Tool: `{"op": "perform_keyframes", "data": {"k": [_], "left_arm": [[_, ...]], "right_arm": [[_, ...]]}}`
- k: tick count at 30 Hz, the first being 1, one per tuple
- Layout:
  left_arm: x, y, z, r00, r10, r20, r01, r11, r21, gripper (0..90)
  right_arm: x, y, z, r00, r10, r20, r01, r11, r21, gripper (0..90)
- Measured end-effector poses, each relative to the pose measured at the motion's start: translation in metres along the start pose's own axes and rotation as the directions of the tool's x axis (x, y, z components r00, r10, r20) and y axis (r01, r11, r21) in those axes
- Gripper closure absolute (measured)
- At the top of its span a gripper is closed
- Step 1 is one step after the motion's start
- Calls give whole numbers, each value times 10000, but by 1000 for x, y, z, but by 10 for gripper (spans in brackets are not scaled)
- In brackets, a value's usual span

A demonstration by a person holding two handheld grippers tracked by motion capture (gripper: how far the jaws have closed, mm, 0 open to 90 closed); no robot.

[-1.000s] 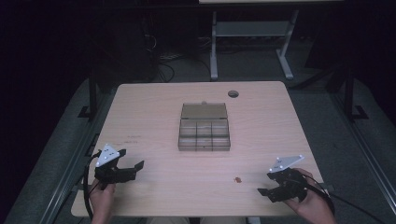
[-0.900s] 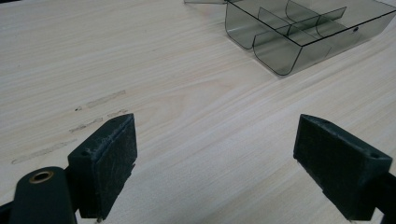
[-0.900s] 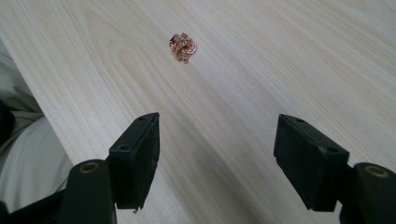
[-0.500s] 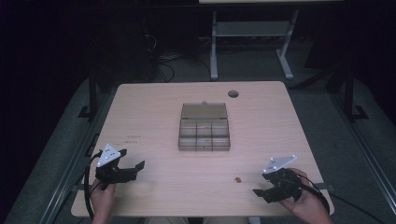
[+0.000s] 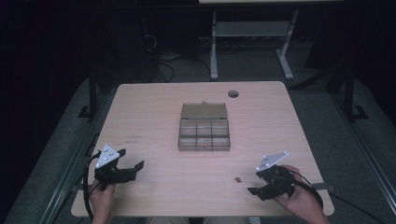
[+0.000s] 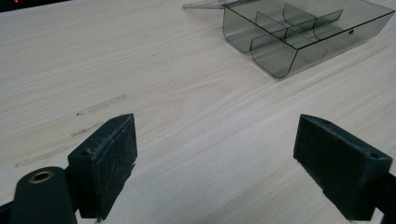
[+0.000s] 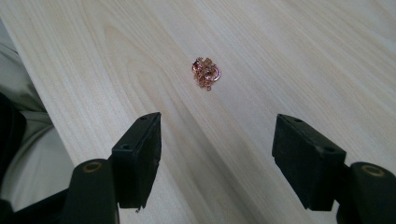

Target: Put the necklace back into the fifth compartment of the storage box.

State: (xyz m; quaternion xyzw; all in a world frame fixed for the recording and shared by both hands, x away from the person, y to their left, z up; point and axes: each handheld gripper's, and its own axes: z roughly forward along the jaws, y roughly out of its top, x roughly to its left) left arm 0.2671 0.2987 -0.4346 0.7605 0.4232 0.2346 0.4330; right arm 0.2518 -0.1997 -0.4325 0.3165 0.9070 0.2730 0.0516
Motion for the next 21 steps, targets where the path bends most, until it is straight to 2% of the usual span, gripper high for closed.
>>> {"op": "perform_keyframes", "data": {"k": [10, 21], "left_arm": [[0, -1, 2, 10000, 32, 22, -32, 10000, 62, 131], [0, -1, 2, 10000, 45, 55, -46, 10000, 84, 131]], "right_arm": [[2, 15, 4, 9993, -355, -121, 358, 9990, 258, 353], [1, 35, 11, 9972, -656, -368, 681, 9952, 707, 426]]}}
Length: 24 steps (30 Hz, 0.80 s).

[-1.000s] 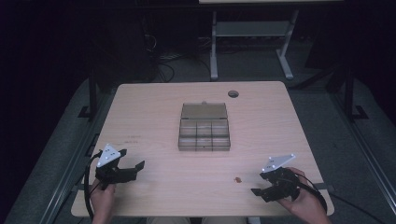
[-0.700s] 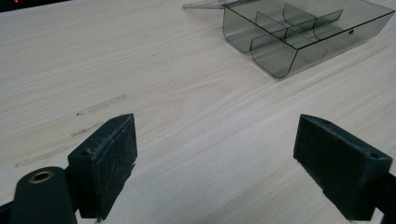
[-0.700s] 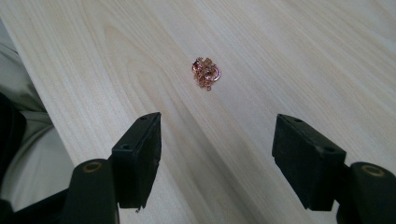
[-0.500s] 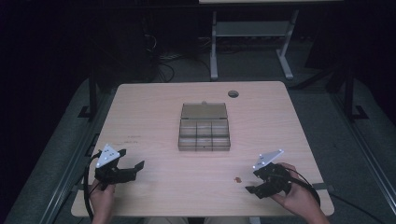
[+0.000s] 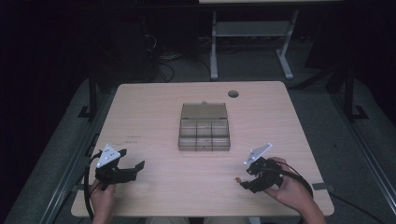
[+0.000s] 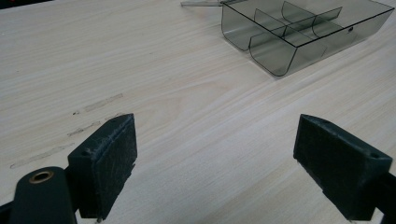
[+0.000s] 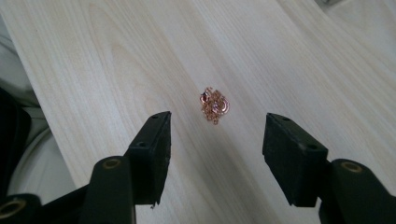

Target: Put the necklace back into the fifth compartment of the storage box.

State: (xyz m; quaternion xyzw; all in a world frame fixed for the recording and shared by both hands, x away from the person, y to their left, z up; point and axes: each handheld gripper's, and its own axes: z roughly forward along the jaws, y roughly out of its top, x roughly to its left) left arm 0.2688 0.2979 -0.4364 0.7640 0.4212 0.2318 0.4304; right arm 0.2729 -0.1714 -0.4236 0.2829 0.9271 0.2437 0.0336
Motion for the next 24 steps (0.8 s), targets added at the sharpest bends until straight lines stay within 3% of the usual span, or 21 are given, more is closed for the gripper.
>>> {"op": "perform_keyframes", "data": {"k": [7, 24], "left_arm": [[-1, 1, 0, 9999, 123, 17, -123, 9999, 30, 131], [0, 1, 0, 10000, 61, 16, -61, 10000, -22, 131]], "right_arm": [[0, 9, 6, 9994, -347, -28, 347, 9990, 278, 460], [-1, 30, 23, 9983, -589, 46, 580, 9917, 1151, 620]]}}
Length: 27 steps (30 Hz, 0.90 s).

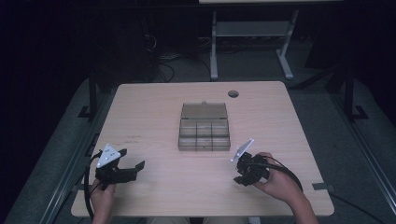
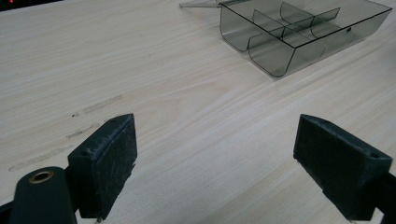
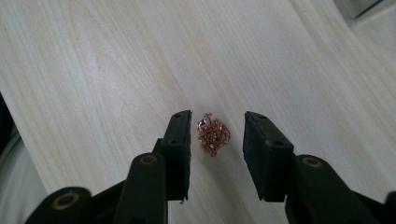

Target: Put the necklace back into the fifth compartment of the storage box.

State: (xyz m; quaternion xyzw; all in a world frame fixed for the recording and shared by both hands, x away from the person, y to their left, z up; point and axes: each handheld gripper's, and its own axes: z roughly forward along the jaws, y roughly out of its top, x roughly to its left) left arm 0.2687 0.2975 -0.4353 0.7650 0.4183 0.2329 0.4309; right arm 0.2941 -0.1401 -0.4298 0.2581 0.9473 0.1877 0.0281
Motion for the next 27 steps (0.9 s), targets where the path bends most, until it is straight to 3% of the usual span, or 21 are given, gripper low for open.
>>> {"op": "perform_keyframes", "data": {"k": [13, 22, 27], "left_arm": [[1, 0, 0, 10000, -71, -6, 71, 10000, -37, 131], [2, 0, 0, 10000, -74, -66, 74, 10000, -25, 131], [2, 0, 0, 10000, -60, -57, 60, 10000, -16, 131]], "right_arm": [[1, 10, 12, 9995, -289, 89, 281, 9965, 783, 688], [2, 11, 14, 9996, -277, 85, 268, 9959, 861, 738], [4, 13, 15, 9990, -402, 187, 380, 9938, 1047, 812]]}}
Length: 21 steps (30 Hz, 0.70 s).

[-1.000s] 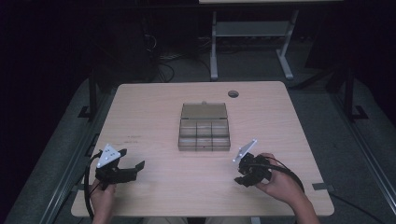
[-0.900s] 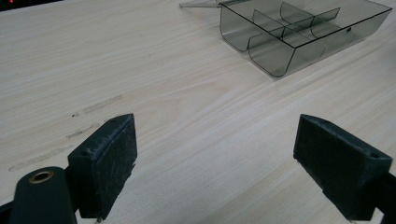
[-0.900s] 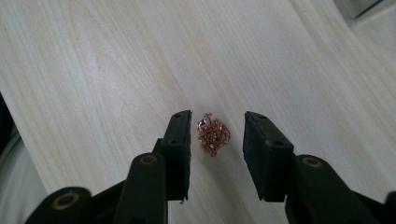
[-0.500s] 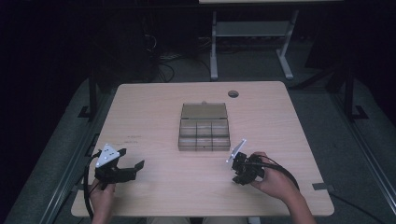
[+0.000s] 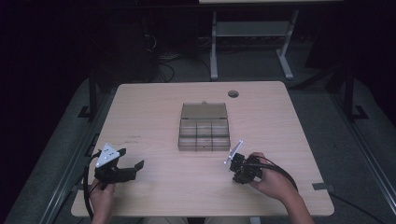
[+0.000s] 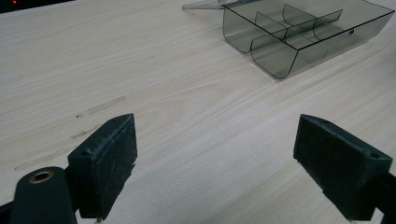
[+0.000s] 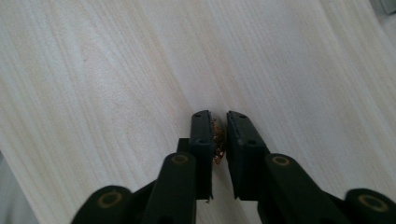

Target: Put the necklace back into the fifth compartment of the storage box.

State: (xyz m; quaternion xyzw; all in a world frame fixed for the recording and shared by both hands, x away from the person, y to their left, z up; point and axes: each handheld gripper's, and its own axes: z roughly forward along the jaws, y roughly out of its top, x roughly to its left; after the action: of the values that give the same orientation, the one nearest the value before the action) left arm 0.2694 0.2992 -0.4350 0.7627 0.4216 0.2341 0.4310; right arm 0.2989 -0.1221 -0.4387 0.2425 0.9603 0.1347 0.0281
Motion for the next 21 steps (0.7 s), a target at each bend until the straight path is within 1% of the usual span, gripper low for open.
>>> {"op": "perform_keyframes", "data": {"k": [1, 2, 4, 10, 12, 16, 21], "left_arm": [[0, 0, 0, 10000, -13, -2, 13, 10000, 4, 131], [0, 0, 0, 10000, -15, 0, 15, 10000, 5, 131], [0, 0, 1, 10000, -14, 11, 14, 10000, -22, 131], [0, 0, 1, 10000, -2, 1, 2, 10000, -11, 131], [0, 0, 0, 10000, 10, -14, -10, 10000, 5, 131], [2, 0, -1, 10000, -53, -65, 53, 10000, -43, 131], [0, 0, -1, 10000, 55, -40, -55, 10000, 26, 131]], "right_arm": [[1, 1, 0, 10000, -49, 25, 48, 10000, 37, 830], [2, 1, 0, 10000, 10, -13, -10, 10000, 53, 834], [1, 2, 0, 10000, 37, -17, -36, 10000, 59, 838], [0, 1, -2, 9994, 241, -263, -239, 9997, 85, 851], [0, 1, -2, 9995, 197, -243, -195, 9998, 89, 851], [1, 3, -8, 9994, 156, -306, -158, 9999, -53, 853], [2, 5, -19, 9993, 182, -337, -190, 9995, -255, 853]]}}
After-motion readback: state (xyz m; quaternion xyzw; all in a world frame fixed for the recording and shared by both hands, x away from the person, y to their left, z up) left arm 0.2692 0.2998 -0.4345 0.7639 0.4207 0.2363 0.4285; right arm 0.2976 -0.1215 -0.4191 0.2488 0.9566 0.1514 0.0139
